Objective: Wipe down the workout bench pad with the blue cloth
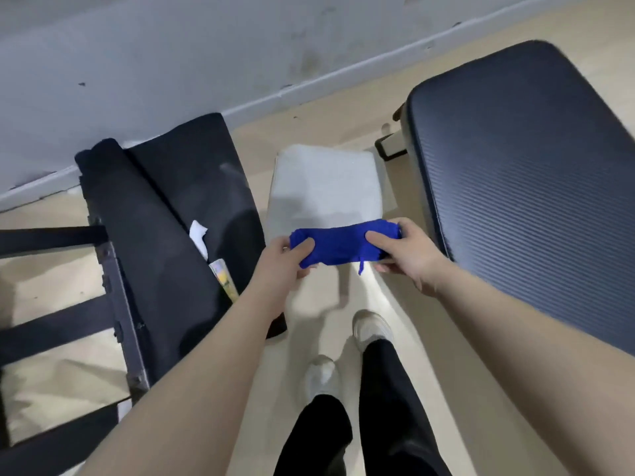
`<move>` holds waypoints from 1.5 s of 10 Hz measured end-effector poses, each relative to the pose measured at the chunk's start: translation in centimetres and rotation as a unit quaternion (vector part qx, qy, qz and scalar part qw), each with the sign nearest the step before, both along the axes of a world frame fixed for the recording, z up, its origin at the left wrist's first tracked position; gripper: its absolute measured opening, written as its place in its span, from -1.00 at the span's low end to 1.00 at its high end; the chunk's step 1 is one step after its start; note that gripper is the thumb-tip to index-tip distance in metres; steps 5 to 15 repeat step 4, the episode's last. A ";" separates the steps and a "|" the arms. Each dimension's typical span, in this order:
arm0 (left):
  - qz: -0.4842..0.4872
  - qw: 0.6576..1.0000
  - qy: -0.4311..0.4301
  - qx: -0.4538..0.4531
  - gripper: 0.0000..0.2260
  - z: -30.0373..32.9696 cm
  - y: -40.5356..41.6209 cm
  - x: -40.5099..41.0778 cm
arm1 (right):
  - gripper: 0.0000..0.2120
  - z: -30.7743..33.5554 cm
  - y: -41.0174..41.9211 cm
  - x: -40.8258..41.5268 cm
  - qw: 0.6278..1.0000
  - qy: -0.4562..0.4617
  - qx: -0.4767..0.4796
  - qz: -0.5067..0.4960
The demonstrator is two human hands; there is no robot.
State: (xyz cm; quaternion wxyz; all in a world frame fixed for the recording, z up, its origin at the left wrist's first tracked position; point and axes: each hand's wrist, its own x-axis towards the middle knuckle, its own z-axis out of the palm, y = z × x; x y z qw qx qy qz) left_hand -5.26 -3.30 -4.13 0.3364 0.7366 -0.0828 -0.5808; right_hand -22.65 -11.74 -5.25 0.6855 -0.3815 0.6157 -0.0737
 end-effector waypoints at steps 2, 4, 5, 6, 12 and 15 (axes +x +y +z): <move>0.073 0.994 -0.076 0.000 -0.72 -11.3 -4.9 1.9 | -0.79 -11.4 -4.3 4.9 0.995 0.070 -0.060 0.034; -0.089 0.974 -0.184 0.098 -0.49 -14.3 -5.4 2.3 | -0.60 -15.0 -5.5 5.0 0.950 0.259 -0.088 0.153; -0.089 0.974 -0.184 0.098 -0.49 -14.3 -5.4 2.3 | -0.60 -15.0 -5.5 5.0 0.950 0.259 -0.088 0.153; -0.089 0.974 -0.184 0.098 -0.49 -14.3 -5.4 2.3 | -0.60 -15.0 -5.5 5.0 0.950 0.259 -0.088 0.153; -0.089 0.974 -0.184 0.098 -0.49 -14.3 -5.4 2.3 | -0.60 -15.0 -5.5 5.0 0.950 0.259 -0.088 0.153; -0.089 0.974 -0.184 0.098 -0.49 -14.3 -5.4 2.3 | -0.60 -15.0 -5.5 5.0 0.950 0.259 -0.088 0.153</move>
